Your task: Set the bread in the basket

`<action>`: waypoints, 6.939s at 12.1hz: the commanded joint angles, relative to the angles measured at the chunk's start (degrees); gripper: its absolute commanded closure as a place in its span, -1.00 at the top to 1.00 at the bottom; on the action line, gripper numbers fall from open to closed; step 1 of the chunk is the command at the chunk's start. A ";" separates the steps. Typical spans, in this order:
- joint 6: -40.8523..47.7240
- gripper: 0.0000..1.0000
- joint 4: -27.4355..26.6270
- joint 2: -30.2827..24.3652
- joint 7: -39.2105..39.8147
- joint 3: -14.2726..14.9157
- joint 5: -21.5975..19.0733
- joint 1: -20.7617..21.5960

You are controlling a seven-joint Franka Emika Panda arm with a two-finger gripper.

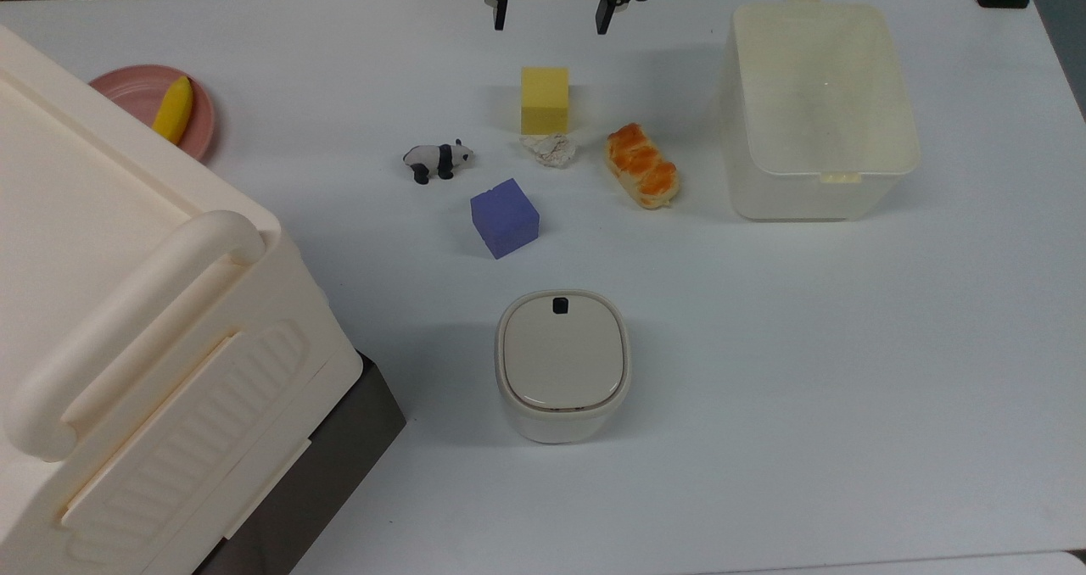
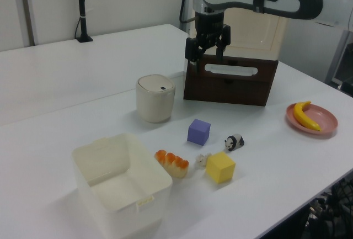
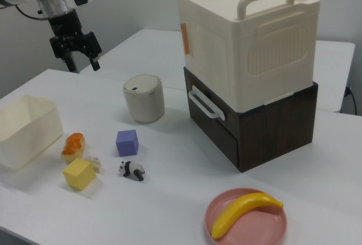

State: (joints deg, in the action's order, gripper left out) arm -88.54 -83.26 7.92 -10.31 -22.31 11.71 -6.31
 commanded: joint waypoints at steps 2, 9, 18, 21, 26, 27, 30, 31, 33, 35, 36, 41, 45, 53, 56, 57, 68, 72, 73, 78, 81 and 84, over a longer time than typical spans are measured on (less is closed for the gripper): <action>-0.67 1.00 -0.85 -0.36 0.73 0.52 -0.90 0.51; -0.58 1.00 -0.68 -0.45 0.73 0.61 -0.81 0.24; -0.67 1.00 -1.47 -0.36 0.82 0.61 -0.55 0.42; -0.75 1.00 -1.38 -0.10 0.73 0.69 -0.46 0.15; -0.58 1.00 -1.38 0.34 0.82 0.78 -0.02 0.07; -0.58 1.00 -1.38 0.34 0.91 0.78 0.16 0.07; -0.49 1.00 -1.21 0.69 1.34 0.78 0.42 0.24; -0.49 1.00 -1.38 0.69 1.35 0.78 0.77 0.33; -0.75 1.00 -2.17 1.22 1.43 0.69 1.30 1.12; -0.93 1.00 -2.44 2.62 1.43 0.69 2.79 2.26; -1.02 1.00 -2.35 3.32 1.52 0.61 2.88 2.70; -1.02 1.00 -2.78 4.04 1.61 0.61 3.85 6.91; -1.90 1.00 -7.18 4.30 7.21 0.61 3.85 11.22; -8.64 1.00 -15.43 4.12 21.47 0.61 5.96 11.14; -10.16 1.00 -19.83 3.86 21.91 0.61 5.87 11.67; -11.38 1.00 -21.15 3.95 22.09 0.61 5.96 11.58; -22.99 1.00 -28.02 4.91 35.28 0.61 4.82 9.91; -29.04 1.00 -27.40 5.00 34.49 0.52 -2.74 9.82; -30.62 1.00 -27.40 5.09 32.92 0.60 -3.09 9.82; -37.14 1.00 -27.75 8.77 22.03 0.61 -2.92 9.91; -37.05 1.00 -28.36 9.04 19.72 0.61 -2.74 9.82; -36.97 0.98 -28.45 9.40 16.74 0.61 -2.74 10.09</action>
State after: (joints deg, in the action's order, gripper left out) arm -124.42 -110.38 18.10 9.01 -22.04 9.53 3.31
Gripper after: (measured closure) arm 0.000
